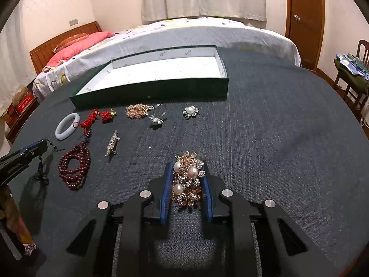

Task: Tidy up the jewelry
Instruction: 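Carry pendant and brooch into the green box while both tools open to release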

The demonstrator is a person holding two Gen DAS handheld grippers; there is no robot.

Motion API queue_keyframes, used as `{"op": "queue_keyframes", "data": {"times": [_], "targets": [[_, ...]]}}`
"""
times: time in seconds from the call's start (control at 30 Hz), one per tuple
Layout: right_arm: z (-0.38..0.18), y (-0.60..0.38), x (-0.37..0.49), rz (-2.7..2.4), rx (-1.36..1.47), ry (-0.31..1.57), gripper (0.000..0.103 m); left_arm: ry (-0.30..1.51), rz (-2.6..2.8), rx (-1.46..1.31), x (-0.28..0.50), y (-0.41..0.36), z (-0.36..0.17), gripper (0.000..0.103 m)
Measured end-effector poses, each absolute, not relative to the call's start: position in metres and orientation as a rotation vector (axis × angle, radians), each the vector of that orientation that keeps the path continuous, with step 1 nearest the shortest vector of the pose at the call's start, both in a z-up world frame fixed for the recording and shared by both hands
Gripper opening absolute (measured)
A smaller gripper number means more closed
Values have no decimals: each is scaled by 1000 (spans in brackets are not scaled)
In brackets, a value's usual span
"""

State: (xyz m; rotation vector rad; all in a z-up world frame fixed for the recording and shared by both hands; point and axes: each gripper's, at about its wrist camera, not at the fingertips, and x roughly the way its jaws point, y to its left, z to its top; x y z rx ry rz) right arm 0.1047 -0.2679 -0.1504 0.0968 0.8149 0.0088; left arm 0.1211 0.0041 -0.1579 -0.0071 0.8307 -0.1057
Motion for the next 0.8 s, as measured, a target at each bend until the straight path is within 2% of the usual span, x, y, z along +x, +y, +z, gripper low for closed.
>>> {"op": "queue_keyframes", "data": {"times": [0.37, 0.8], "targets": [[-112, -268, 95, 32, 112, 728, 24, 753, -118, -15, 112, 1, -125, 17], [-55, -263, 113, 91, 111, 602, 24, 618, -179, -35, 128, -14, -56, 17]]}}
